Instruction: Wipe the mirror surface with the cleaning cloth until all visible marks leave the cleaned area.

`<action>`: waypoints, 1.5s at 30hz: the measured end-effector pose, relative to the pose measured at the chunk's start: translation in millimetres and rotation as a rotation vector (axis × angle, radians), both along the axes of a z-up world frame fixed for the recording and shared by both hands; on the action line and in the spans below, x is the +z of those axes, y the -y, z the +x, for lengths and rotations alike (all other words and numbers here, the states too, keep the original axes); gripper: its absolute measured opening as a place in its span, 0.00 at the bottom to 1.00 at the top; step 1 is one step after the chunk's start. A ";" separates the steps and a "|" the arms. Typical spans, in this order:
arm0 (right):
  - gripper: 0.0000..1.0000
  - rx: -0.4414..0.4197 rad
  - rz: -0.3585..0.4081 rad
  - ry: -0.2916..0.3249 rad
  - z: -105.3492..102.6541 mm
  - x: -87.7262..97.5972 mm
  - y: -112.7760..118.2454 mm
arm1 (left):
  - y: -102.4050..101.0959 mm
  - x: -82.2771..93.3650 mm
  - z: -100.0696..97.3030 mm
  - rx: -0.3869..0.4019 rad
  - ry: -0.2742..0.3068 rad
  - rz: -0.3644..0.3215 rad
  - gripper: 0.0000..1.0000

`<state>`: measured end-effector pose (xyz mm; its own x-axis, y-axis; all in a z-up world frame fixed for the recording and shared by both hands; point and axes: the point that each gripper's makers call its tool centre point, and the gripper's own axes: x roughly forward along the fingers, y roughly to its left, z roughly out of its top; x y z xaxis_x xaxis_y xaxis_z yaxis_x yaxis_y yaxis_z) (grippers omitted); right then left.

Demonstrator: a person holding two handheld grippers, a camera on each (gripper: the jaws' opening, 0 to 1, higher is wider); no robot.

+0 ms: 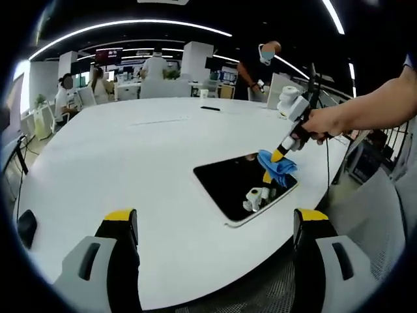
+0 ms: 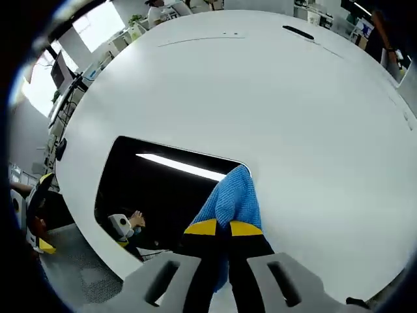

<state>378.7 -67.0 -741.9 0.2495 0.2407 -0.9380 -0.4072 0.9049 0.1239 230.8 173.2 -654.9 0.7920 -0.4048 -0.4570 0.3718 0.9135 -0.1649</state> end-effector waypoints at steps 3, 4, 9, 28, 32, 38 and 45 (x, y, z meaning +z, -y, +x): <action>0.00 0.007 -0.007 0.000 6.1 0.4 -0.1 | 1.1 -0.6 -0.1 -0.007 -0.003 0.002 0.99; 0.00 0.008 -0.013 0.003 8.8 0.6 -0.3 | 1.1 -0.6 -0.5 -0.007 -0.002 0.001 0.99; 0.00 0.023 -0.019 0.008 17.4 1.9 -1.3 | 0.4 -2.2 -1.2 -0.010 -0.002 0.006 0.99; 0.00 0.029 -0.032 0.021 42.1 3.5 -5.6 | -1.0 -0.2 -0.1 0.007 0.004 0.017 0.99; 0.00 0.027 -0.020 0.027 44.7 2.0 -5.0 | -3.2 -0.2 2.4 0.021 0.005 0.020 0.98; 0.00 0.087 -0.018 0.055 42.9 4.3 -5.6 | -8.8 0.7 3.8 0.042 0.024 0.054 0.99; 0.00 0.045 0.031 0.077 33.0 31.0 12.2 | -7.6 -2.7 0.7 0.013 0.016 0.062 0.99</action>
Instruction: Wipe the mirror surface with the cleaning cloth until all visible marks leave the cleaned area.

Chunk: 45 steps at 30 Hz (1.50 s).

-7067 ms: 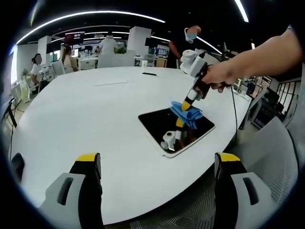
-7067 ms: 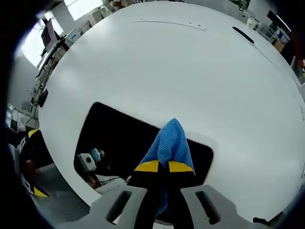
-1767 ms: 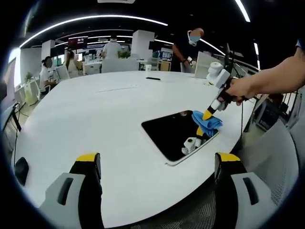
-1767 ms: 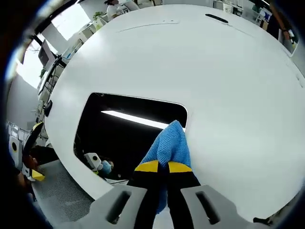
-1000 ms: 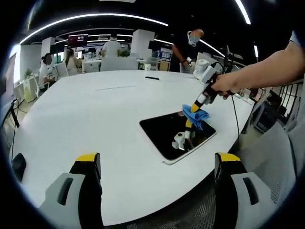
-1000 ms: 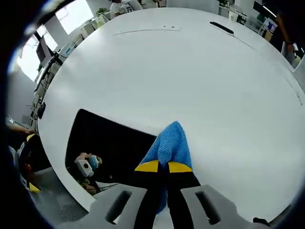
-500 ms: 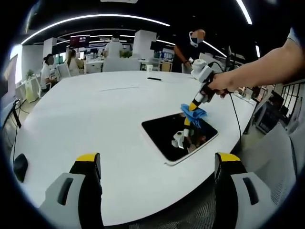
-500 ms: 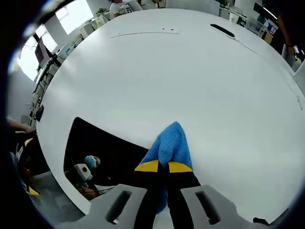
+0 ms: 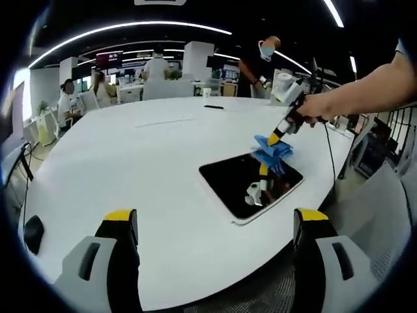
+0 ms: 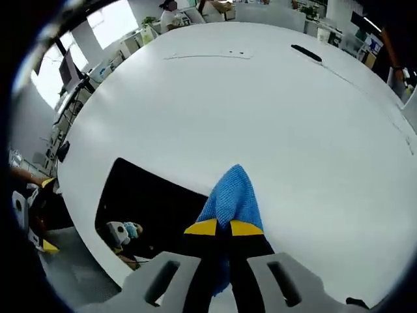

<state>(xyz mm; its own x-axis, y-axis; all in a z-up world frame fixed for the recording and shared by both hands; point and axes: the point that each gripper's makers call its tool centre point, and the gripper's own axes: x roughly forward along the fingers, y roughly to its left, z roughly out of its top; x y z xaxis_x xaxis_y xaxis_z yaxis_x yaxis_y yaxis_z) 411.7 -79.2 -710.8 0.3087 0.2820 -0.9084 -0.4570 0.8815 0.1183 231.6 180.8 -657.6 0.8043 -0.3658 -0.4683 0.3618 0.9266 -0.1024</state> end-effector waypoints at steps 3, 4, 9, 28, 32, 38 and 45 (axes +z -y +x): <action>0.00 -0.014 -0.003 -0.002 -12.3 8.6 19.5 | 1.5 0.5 -0.1 -0.003 -0.006 -0.004 0.98; 0.00 -0.016 -0.004 -0.003 -12.6 8.2 22.6 | 2.1 0.4 -0.1 -0.007 -0.006 -0.003 0.98; 0.00 -0.048 -0.025 -0.011 -24.0 9.8 57.0 | -0.9 -0.6 -1.3 -0.003 -0.004 0.001 0.97; 0.01 0.012 -0.092 -0.047 -33.0 -32.4 65.3 | -1.3 -2.4 -7.1 0.011 0.000 -0.008 0.99; 0.01 0.035 -0.091 -0.025 -33.1 -36.2 65.4 | 4.4 -0.3 -4.7 0.014 0.007 -0.006 0.99; 0.01 -0.006 0.005 -0.051 -32.1 -34.8 67.1 | 0.7 -1.0 -4.2 0.010 0.001 0.010 0.98; 0.45 0.009 0.165 0.159 -26.2 8.2 62.2 | 3.3 2.1 -3.0 0.003 0.003 -0.028 0.99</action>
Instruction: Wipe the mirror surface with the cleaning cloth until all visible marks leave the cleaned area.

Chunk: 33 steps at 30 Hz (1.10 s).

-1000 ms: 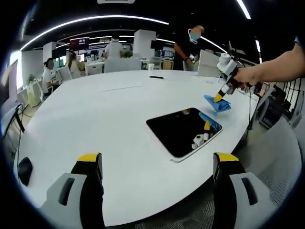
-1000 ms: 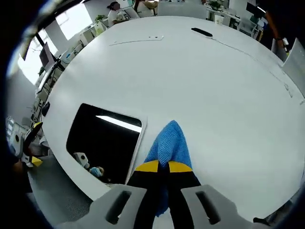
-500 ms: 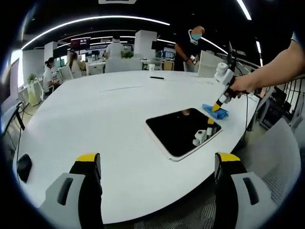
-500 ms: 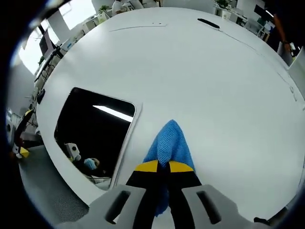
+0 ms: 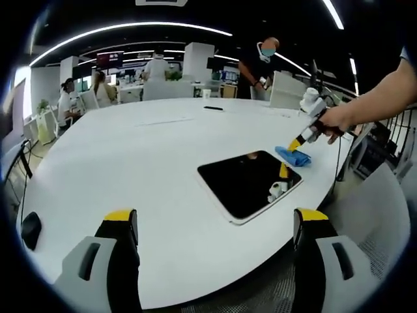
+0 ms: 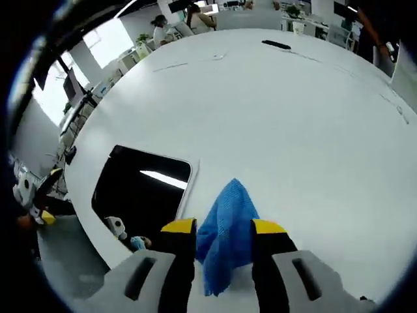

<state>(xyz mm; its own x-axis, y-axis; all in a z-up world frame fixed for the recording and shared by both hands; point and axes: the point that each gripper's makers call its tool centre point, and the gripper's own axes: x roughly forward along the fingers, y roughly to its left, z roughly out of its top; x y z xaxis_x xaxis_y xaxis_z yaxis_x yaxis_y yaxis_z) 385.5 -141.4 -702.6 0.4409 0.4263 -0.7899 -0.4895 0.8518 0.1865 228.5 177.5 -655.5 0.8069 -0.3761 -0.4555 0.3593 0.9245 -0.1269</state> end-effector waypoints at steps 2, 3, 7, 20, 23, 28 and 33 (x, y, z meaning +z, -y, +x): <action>0.59 0.019 0.045 0.078 -2.2 15.7 -1.8 | -0.4 0.3 0.6 0.001 0.001 -0.005 0.99; 0.63 0.030 0.062 0.117 -3.1 23.3 -1.5 | -0.6 0.6 1.2 0.001 0.004 -0.007 0.99; 0.78 0.017 0.057 0.227 -16.0 37.3 18.3 | 4.6 4.2 0.3 -0.013 0.007 -0.042 0.99; 0.98 0.044 0.106 0.354 -58.1 41.7 56.0 | 10.4 12.8 2.0 -0.033 0.048 -0.004 0.99; 0.98 0.045 0.103 0.332 -60.0 38.7 61.4 | 10.7 11.1 1.5 -0.028 0.041 -0.001 0.99; 0.98 0.026 0.072 0.321 -56.2 34.2 73.1 | 4.6 9.8 2.8 -0.006 0.030 -0.005 0.99; 0.98 0.036 0.065 0.302 -61.4 26.0 73.6 | 7.4 8.4 2.9 -0.010 0.023 0.006 0.99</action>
